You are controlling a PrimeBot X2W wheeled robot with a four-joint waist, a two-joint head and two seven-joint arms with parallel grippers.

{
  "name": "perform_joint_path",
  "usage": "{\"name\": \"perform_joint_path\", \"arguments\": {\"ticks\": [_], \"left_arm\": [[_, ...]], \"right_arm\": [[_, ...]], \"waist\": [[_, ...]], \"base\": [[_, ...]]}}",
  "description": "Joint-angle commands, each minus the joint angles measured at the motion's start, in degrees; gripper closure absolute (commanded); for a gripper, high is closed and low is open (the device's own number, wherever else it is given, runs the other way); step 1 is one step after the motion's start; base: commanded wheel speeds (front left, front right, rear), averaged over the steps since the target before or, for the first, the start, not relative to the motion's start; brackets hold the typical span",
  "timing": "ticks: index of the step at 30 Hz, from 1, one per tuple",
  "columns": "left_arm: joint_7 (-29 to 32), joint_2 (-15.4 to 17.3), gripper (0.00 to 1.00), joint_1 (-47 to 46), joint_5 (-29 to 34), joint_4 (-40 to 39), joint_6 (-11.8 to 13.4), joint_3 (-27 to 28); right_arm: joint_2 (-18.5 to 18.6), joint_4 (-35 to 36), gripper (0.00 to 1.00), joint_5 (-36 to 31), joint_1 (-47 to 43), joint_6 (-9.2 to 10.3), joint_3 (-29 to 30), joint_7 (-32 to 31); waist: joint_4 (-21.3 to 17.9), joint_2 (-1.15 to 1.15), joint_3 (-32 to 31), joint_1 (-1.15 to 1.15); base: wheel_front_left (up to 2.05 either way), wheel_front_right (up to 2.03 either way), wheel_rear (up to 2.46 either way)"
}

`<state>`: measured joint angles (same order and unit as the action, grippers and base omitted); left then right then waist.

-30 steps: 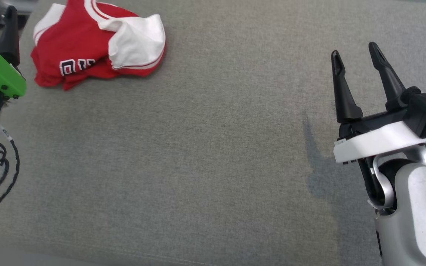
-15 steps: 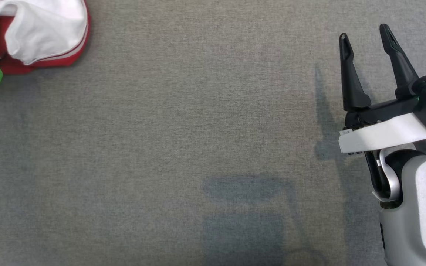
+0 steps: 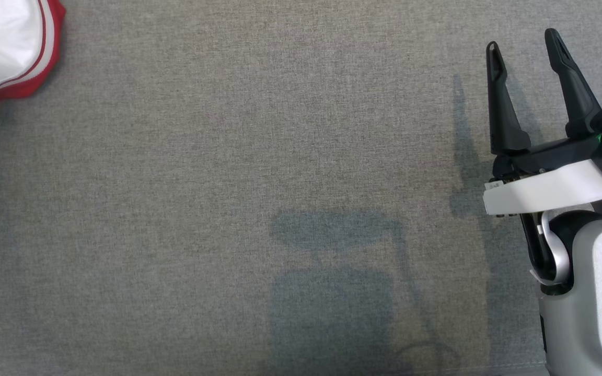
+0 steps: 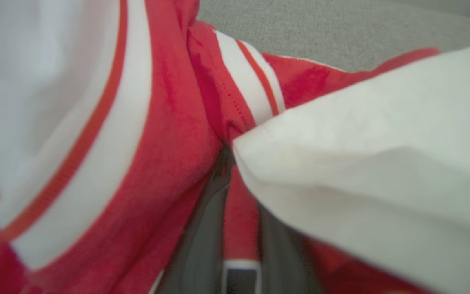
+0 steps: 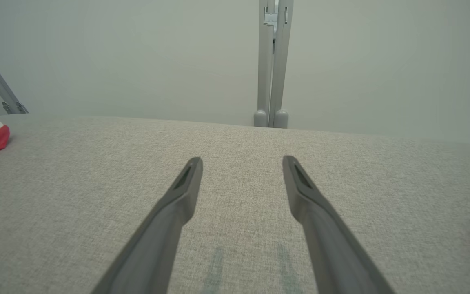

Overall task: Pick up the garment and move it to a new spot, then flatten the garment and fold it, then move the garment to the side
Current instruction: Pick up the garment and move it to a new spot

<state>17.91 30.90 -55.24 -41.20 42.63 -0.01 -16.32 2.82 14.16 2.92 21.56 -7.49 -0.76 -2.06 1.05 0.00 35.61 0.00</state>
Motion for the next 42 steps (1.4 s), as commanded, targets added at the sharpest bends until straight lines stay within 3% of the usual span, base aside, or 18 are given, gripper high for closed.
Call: {"name": "perform_joint_path", "arguments": {"ticks": [1, 13, 24, 33, 42], "left_arm": [[0.18, -0.29, 1.00, 1.25, 0.44, 1.32, 0.00, -0.38], [-6.61, 1.64, 1.00, -1.11, 2.13, 0.36, -2.46, -1.06], [-6.79, 3.40, 1.00, -1.86, 2.10, -4.01, -5.57, -2.84], [-5.84, 5.14, 1.00, 0.06, 0.02, -12.10, -6.95, -4.17], [-2.23, 8.90, 1.00, 4.53, -5.68, -27.10, -7.47, -6.84]], "right_arm": [[0.15, -0.15, 0.00, -0.02, 0.45, 0.00, 0.07, 0.29], [0.16, -2.50, 0.00, 0.84, -1.09, 0.00, 0.92, 1.51], [0.17, -5.76, 0.00, 2.38, -4.14, 0.00, 1.70, 2.81], [0.16, -7.58, 0.00, 3.59, -7.48, 0.00, 2.48, 3.26], [0.16, -7.07, 0.00, 4.30, -11.54, 0.00, 2.96, 2.36]], "waist": [[0.17, 0.00, -0.52, 0.00], [1.51, 0.00, -6.57, 0.00], [2.14, 0.00, -16.47, 0.00], [1.18, 0.00, -24.18, 0.00], [-1.35, 0.00, -30.29, 0.00]], "base": [[0.00, 0.00, 0.00], [0.00, 0.00, 0.00], [0.00, 0.00, 0.00], [0.00, 0.00, 0.00], [0.00, 0.00, 0.00]]}}
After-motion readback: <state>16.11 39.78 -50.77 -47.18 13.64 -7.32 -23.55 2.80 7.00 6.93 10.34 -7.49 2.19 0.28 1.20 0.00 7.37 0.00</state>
